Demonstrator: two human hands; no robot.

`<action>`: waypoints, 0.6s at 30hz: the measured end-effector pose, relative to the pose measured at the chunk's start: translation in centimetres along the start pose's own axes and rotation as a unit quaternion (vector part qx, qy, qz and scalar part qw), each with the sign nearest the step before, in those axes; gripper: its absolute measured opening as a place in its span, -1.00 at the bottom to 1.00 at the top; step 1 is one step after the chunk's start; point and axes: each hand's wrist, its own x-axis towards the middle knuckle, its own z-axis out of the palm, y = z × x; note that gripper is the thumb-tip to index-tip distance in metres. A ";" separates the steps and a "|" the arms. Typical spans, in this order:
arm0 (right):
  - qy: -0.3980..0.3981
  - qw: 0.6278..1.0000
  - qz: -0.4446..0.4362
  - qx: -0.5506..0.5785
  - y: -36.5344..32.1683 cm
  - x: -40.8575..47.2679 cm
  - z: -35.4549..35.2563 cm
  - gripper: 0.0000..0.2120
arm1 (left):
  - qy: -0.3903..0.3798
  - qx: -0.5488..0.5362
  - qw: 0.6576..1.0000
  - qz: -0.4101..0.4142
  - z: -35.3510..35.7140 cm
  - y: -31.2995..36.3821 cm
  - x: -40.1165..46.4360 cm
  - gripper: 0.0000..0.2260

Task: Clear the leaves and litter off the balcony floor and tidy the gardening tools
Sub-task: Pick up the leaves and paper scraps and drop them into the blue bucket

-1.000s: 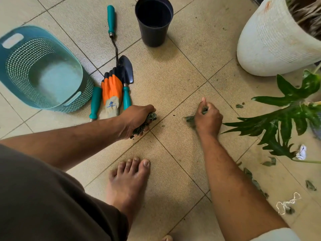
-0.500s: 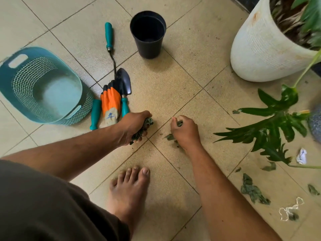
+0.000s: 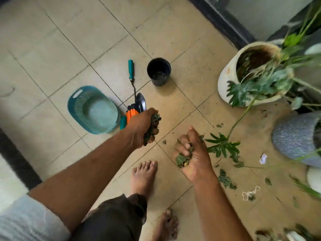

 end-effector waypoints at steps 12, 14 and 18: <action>0.133 0.979 -0.013 -0.152 -15.5 -23.9 23.9 -0.58 | -0.049 -0.087 0.995 -0.010 -0.2 15.2 -35.0 -0.69; 0.143 0.976 -0.044 -0.160 -18.8 -27.0 28.3 -0.50 | -0.063 -0.092 0.994 0.003 0.1 18.8 -40.0 -0.65; 0.141 0.977 -0.091 -0.135 -23.1 -31.5 33.9 -0.50 | -0.081 -0.135 0.986 0.047 0.9 24.0 -47.6 -0.58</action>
